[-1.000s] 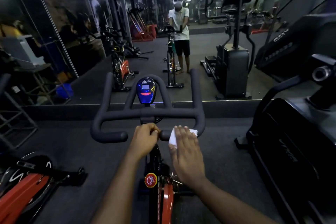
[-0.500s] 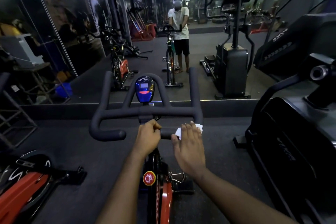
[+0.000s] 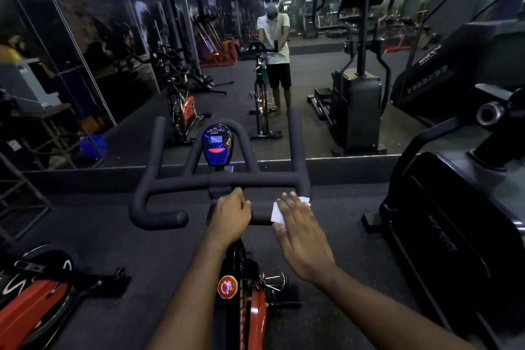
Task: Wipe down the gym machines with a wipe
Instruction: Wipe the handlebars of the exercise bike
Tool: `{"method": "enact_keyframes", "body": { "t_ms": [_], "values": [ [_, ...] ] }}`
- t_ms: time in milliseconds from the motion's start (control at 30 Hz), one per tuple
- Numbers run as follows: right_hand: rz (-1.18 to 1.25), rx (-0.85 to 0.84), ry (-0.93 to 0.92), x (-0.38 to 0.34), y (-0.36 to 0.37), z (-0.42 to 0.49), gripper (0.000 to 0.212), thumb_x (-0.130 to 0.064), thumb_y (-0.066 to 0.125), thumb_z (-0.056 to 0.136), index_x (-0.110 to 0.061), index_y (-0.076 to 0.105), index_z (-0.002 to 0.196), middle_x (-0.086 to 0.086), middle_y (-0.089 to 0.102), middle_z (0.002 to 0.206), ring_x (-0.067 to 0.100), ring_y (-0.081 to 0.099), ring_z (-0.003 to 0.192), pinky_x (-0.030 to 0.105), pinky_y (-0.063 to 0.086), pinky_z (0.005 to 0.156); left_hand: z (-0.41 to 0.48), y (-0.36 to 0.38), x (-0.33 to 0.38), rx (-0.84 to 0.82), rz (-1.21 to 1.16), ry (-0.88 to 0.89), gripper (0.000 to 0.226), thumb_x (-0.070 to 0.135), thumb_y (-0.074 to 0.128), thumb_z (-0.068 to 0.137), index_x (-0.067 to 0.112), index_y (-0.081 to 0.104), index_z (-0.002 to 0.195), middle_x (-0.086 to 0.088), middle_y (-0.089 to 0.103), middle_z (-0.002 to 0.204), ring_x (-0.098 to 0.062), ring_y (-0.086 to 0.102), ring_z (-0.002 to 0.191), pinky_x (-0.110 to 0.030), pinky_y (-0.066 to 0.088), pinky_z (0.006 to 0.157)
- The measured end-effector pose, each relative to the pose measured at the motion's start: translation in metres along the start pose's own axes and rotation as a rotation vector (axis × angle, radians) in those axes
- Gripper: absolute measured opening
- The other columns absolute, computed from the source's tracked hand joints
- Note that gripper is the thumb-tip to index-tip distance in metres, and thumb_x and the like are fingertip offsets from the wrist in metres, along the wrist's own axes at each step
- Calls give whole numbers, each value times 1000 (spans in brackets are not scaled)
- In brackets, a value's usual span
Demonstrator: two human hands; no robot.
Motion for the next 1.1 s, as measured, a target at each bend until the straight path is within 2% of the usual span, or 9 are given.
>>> {"method": "enact_keyframes", "body": {
  "t_ms": [200, 333, 467, 633, 800, 900, 967, 1033, 1100],
  "values": [
    [123, 95, 226, 7, -4, 20, 66, -50, 13, 106, -15, 35, 156, -8, 10, 169, 5, -13, 153, 34, 8, 127, 1, 2, -1, -29, 7, 14, 27, 20, 54, 101, 15, 41, 77, -7, 54, 82, -34, 58, 91, -39, 41, 75],
    [123, 118, 129, 9, -4, 10, 52, -42, 26, 109, -21, 38, 155, -10, 20, 167, 2, -4, 154, 35, 16, 126, 2, 2, 0, -40, -2, 26, 30, 18, 53, 100, 16, 37, 75, -5, 52, 79, -32, 56, 87, -37, 38, 72],
    [314, 197, 327, 30, -10, 30, 45, -31, 37, 109, -22, 44, 152, -14, 20, 165, 4, 5, 154, 32, 26, 122, 1, 3, 3, -11, 7, 55, 29, 13, 52, 97, 16, 35, 73, -7, 52, 76, -34, 56, 84, -40, 41, 72],
    [228, 195, 216, 17, -6, 14, 45, -30, 37, 109, -23, 40, 154, -15, 21, 165, 3, 5, 154, 18, 15, 117, 4, 4, 4, 10, 48, 57, 27, 15, 52, 92, 15, 34, 72, -13, 54, 76, -40, 58, 83, -47, 47, 72],
    [449, 316, 438, 38, -11, 37, 44, -17, 45, 106, -15, 47, 150, 3, 31, 163, 18, 31, 149, 15, 23, 113, 7, 4, 9, 57, 96, 97, 22, 22, 54, 94, 13, 44, 77, -8, 58, 78, -30, 59, 76, -42, 49, 67],
    [351, 371, 531, 38, -15, 36, 38, -13, 51, 102, -15, 62, 138, 6, 52, 150, 24, 53, 134, 28, 40, 108, 14, 5, 16, 105, 84, 159, 24, 23, 59, 95, 14, 47, 77, -3, 57, 78, -25, 56, 76, -38, 43, 64],
    [404, 509, 558, 44, -29, 41, 33, -8, 53, 100, -12, 68, 130, 9, 64, 136, 25, 61, 126, 32, 47, 106, 23, 6, 23, 137, 36, 210, 24, 21, 61, 94, 15, 48, 75, -2, 57, 79, -23, 55, 78, -40, 45, 67],
    [462, 602, 501, 51, -44, 59, 35, -1, 52, 99, -6, 67, 130, 13, 64, 136, 24, 58, 130, 26, 42, 109, 31, 10, 31, 153, 12, 267, 22, 18, 62, 92, 16, 48, 75, -1, 56, 81, -22, 53, 82, -41, 45, 71],
    [435, 419, 373, 53, -41, 85, 41, -4, 48, 102, -6, 56, 142, 13, 47, 153, 23, 40, 145, 25, 30, 116, 41, 16, 40, 163, 38, 337, 15, 13, 63, 90, 16, 52, 79, -2, 57, 87, -23, 51, 88, -41, 44, 77]
  ]
}}
Point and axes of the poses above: each hand's wrist, its own z-axis towards the middle knuckle, its own y-axis out of the palm, x = y × z, the point moved 6 cm from there along z, towards the middle knuckle
